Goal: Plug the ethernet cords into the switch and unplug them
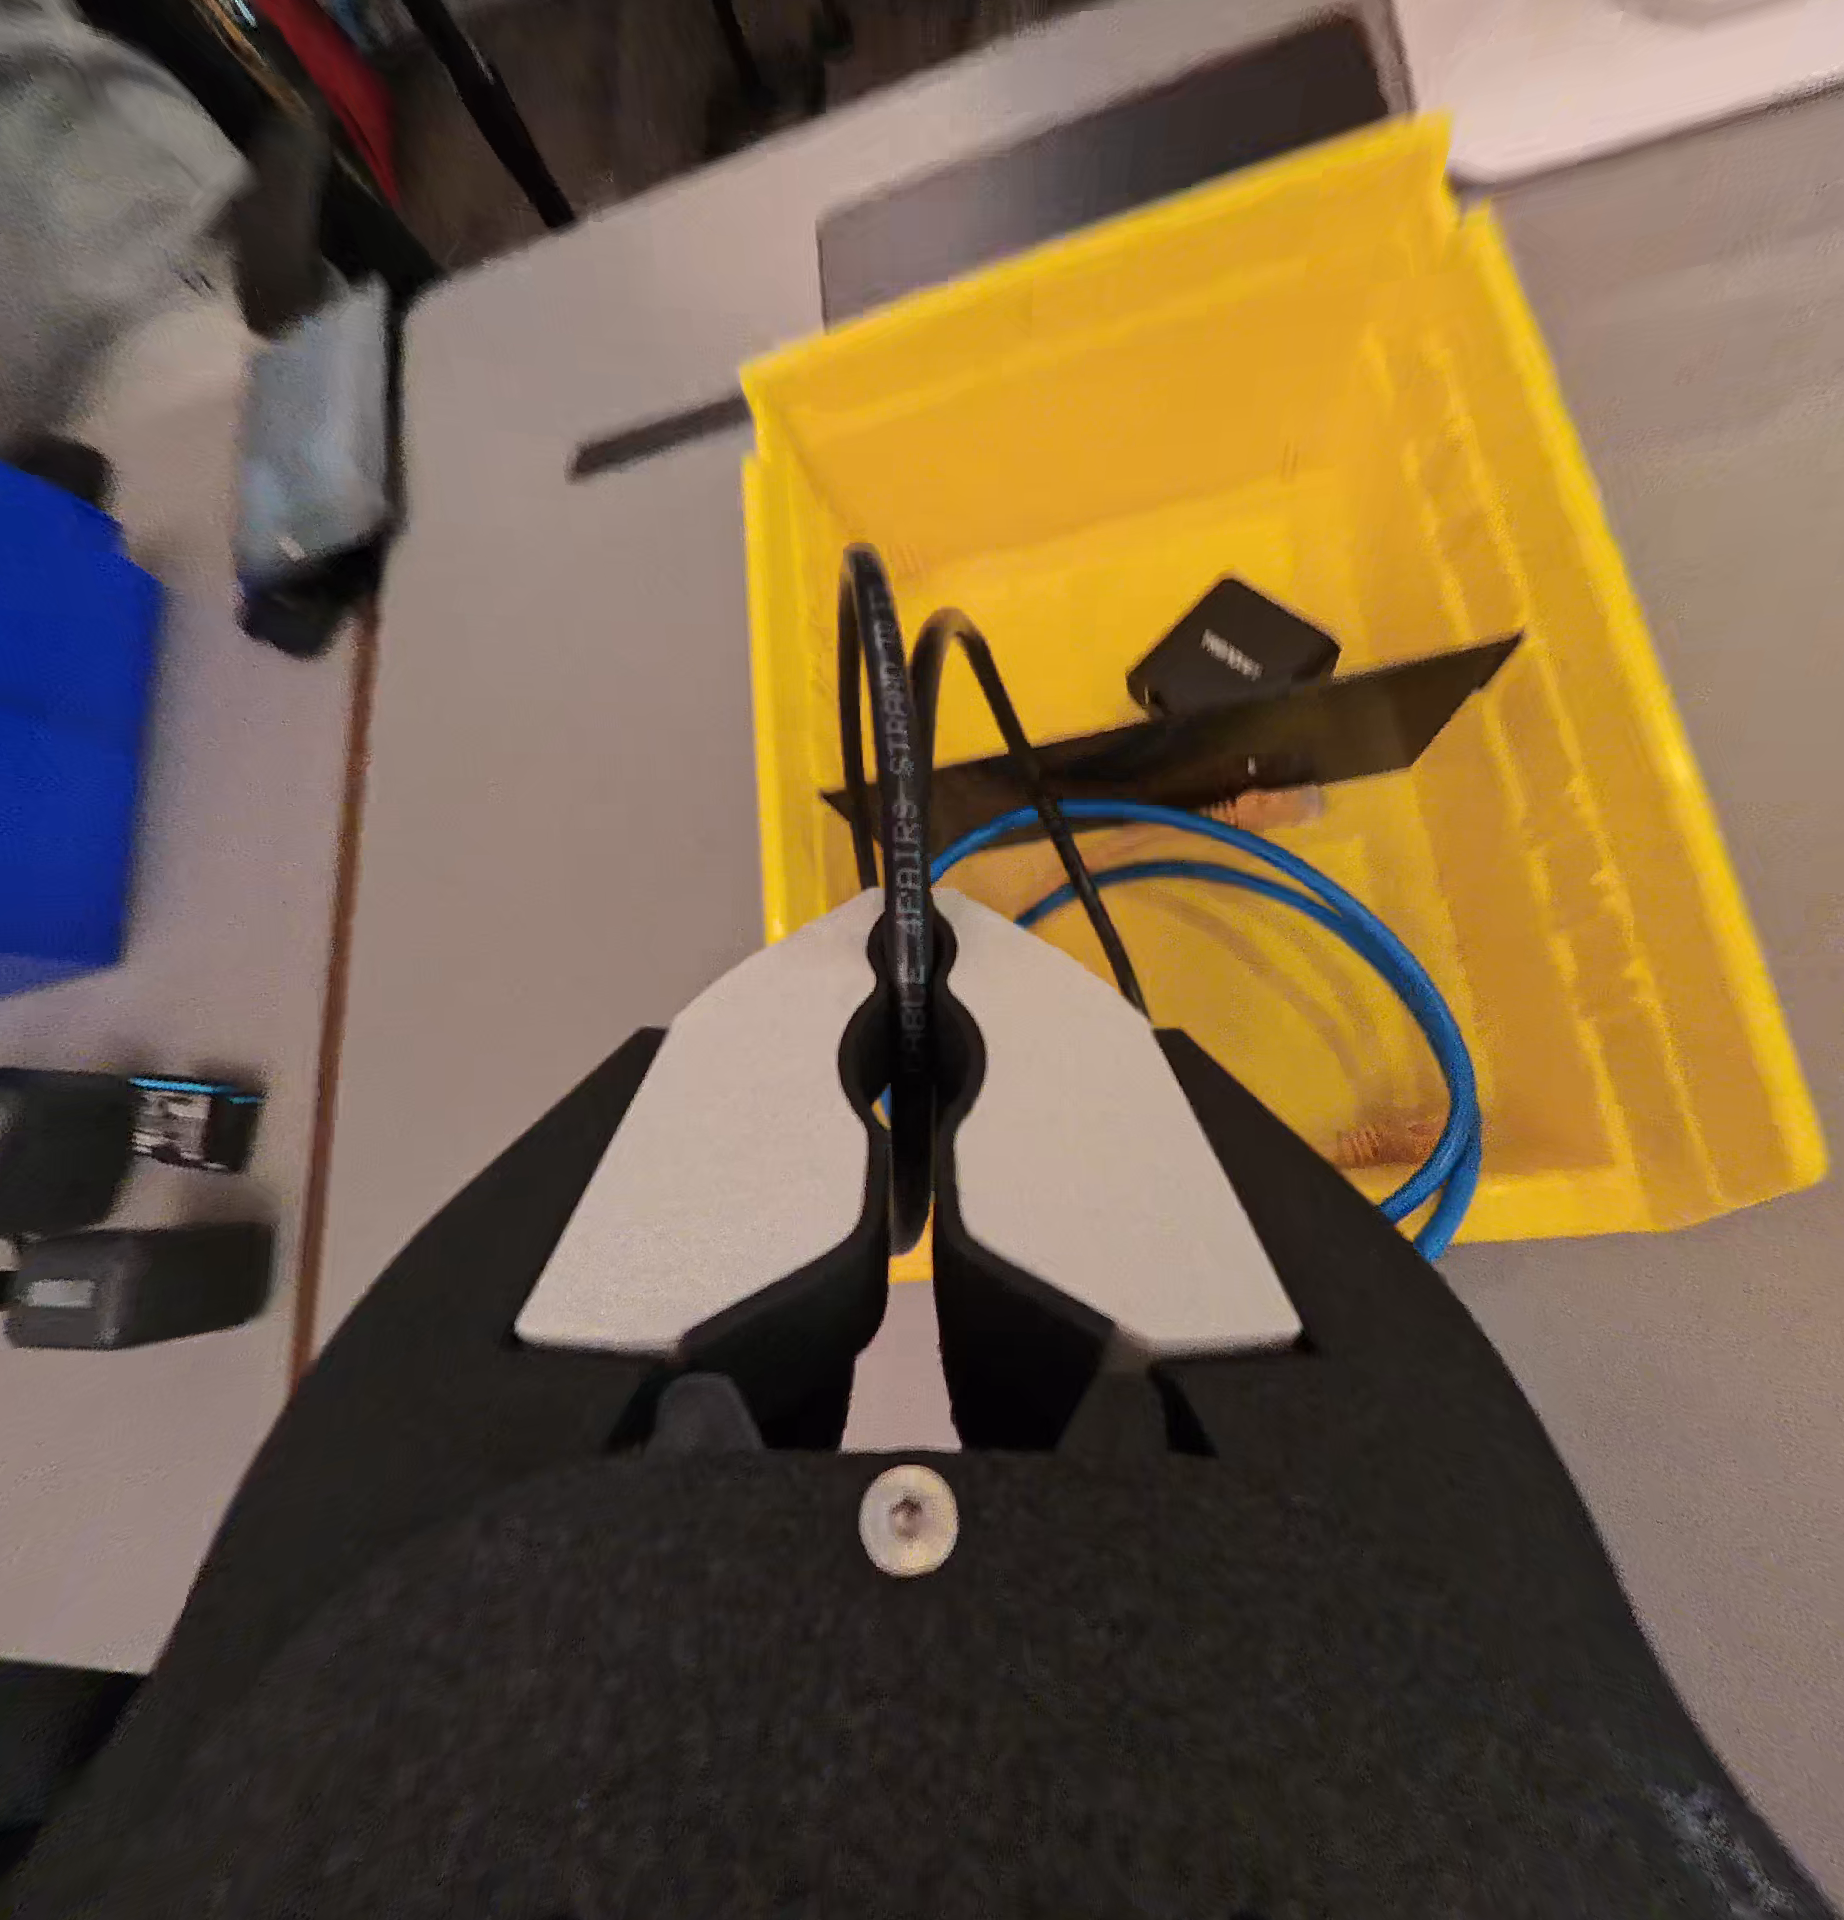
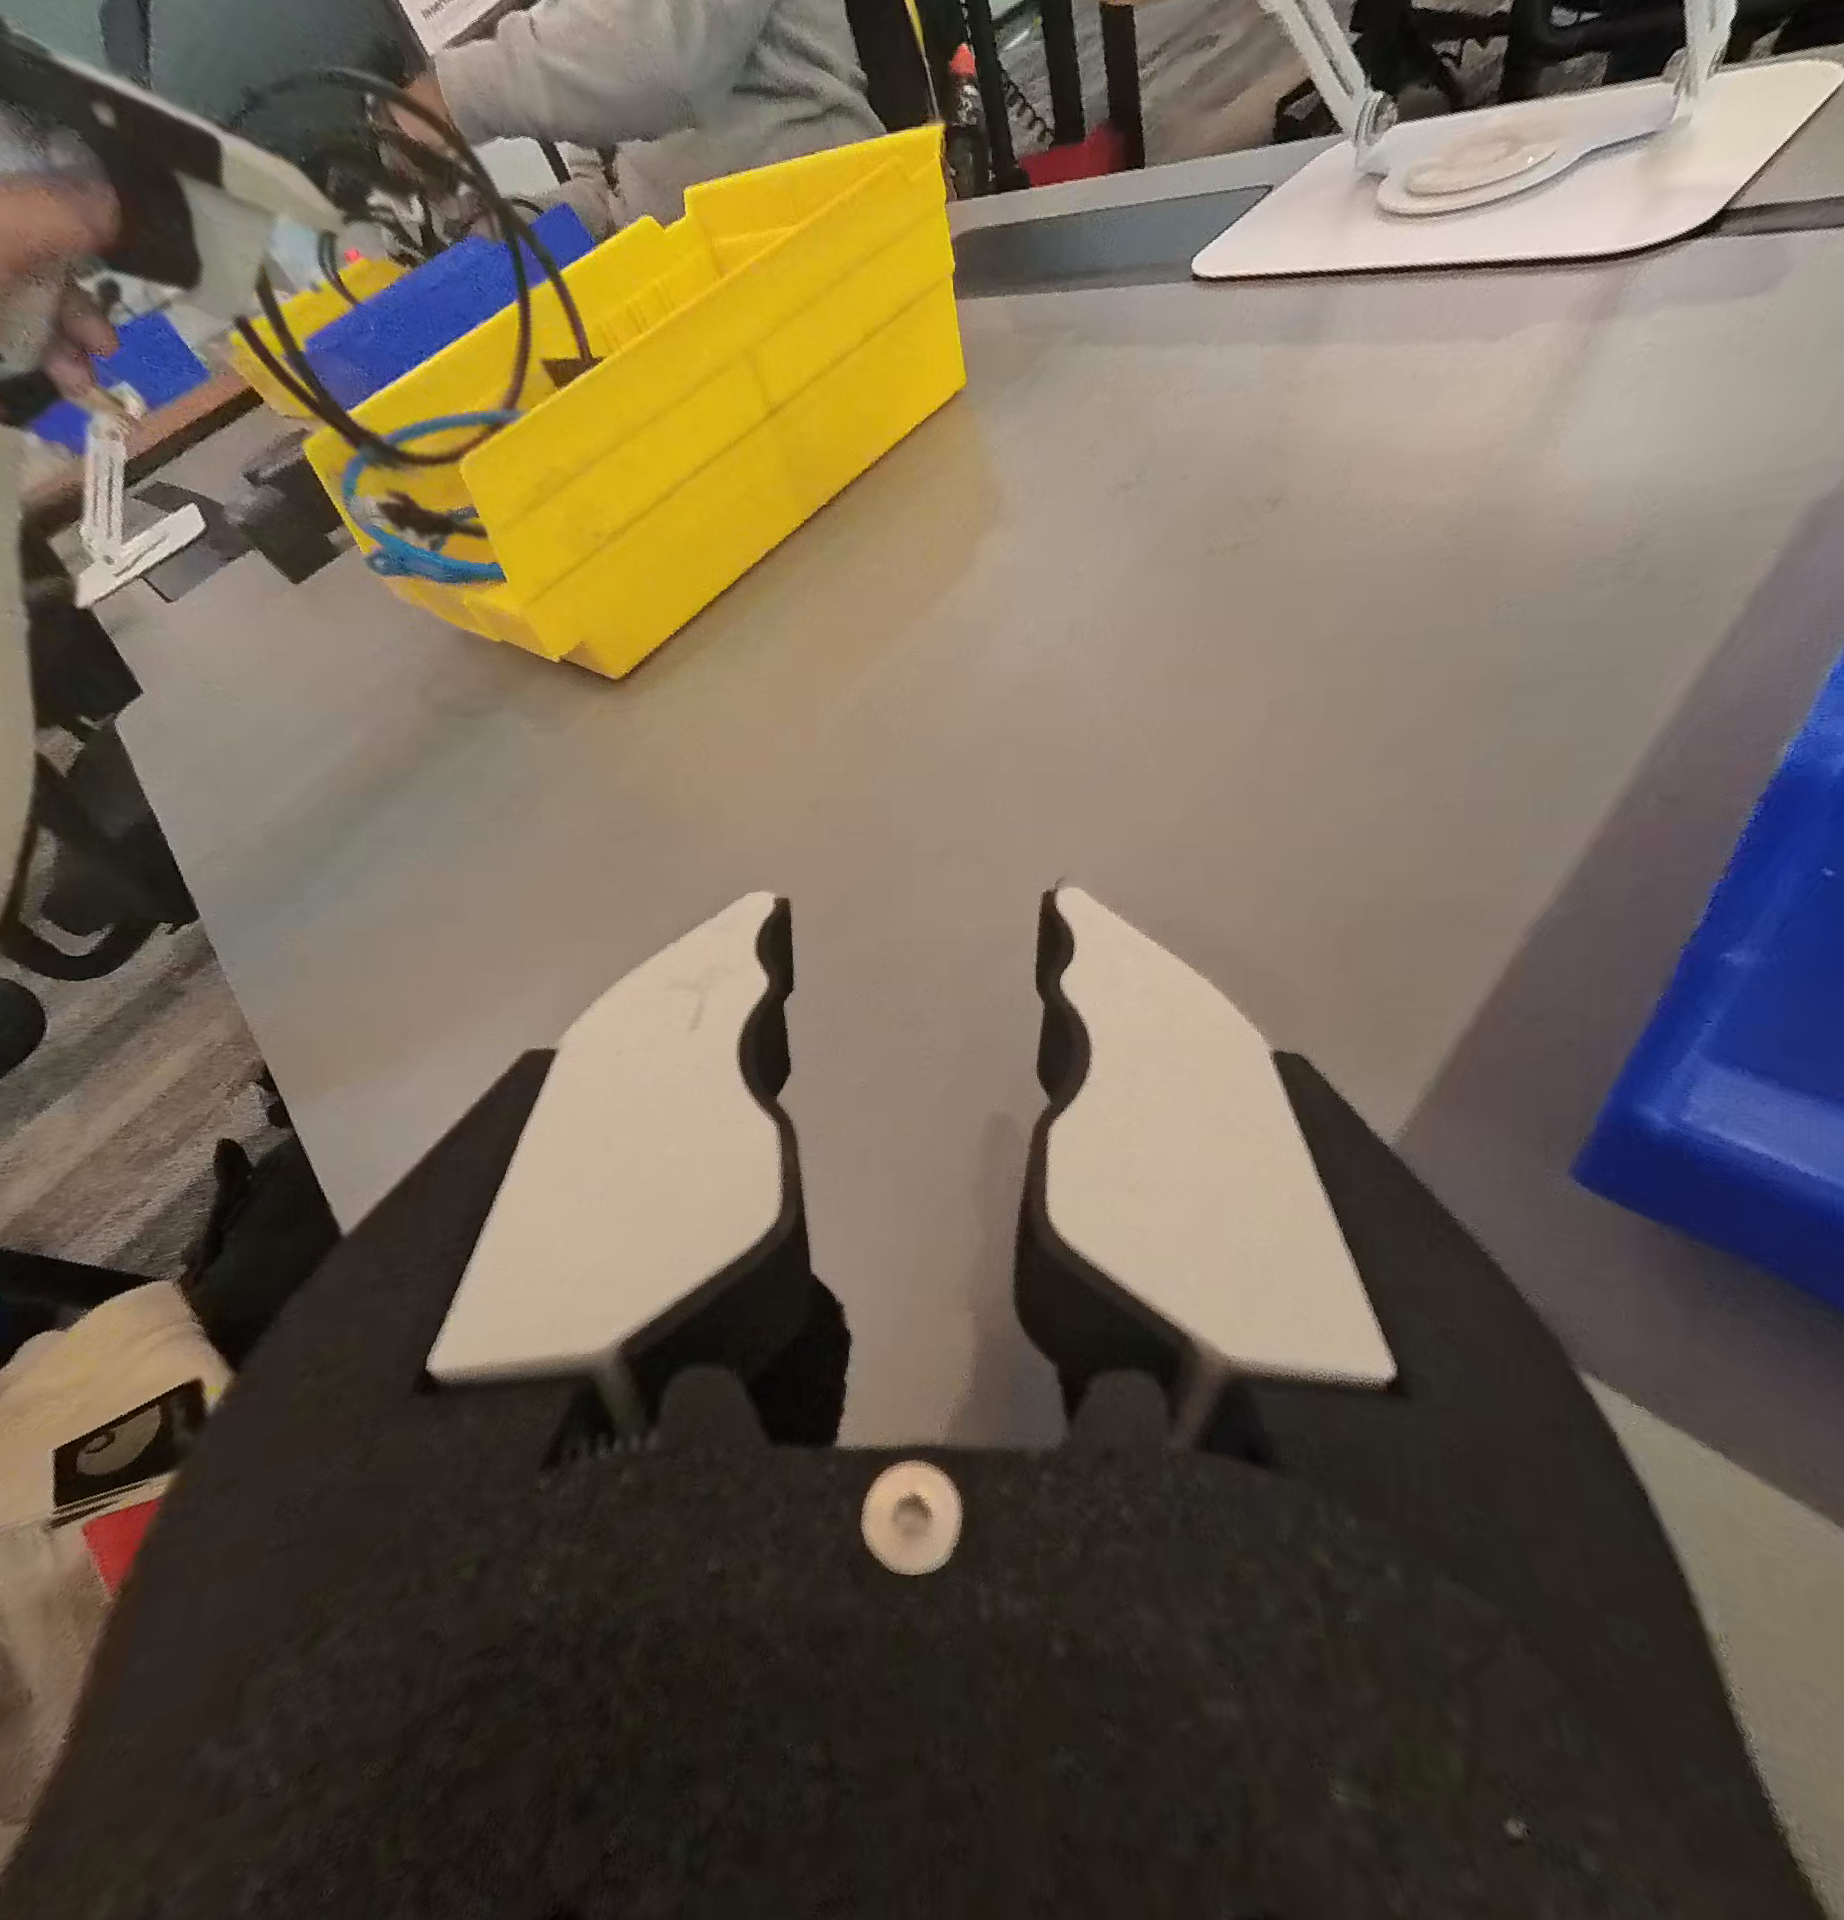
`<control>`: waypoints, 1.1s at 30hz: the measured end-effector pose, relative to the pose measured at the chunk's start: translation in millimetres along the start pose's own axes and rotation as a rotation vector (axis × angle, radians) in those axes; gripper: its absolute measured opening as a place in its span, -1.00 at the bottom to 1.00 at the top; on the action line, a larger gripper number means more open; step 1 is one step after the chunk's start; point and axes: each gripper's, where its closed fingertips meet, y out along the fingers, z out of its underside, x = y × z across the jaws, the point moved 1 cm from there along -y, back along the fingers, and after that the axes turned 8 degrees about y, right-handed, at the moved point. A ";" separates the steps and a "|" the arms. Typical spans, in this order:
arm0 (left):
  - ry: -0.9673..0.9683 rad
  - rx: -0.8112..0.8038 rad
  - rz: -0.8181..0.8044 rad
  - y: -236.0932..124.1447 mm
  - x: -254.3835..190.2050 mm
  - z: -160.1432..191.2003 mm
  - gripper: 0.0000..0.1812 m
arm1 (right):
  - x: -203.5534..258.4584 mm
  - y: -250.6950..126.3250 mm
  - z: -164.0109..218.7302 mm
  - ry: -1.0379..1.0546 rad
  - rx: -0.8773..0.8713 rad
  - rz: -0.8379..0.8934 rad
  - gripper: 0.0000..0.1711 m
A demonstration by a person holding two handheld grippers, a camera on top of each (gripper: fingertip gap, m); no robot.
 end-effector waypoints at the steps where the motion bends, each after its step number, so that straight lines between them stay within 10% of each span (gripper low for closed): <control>1: 0.001 -0.033 -0.013 -9.5 4.7 -9.9 -0.99 | 0.4 -0.2 -0.1 0.008 -0.002 -0.004 -0.48; 16: 0.077 -0.583 0.104 -157.4 18.4 -138.2 -0.99 | 12.0 4.4 4.6 -0.075 0.020 0.001 -0.50; 26: 0.313 -0.835 0.367 -270.6 -48.4 -219.6 -0.98 | 29.1 8.2 5.4 -0.138 0.021 -0.031 -0.51; 33: 0.394 -0.723 0.649 -220.1 -155.0 -197.8 -0.99 | 34.3 -2.5 -6.2 -0.178 -0.040 -0.052 -0.45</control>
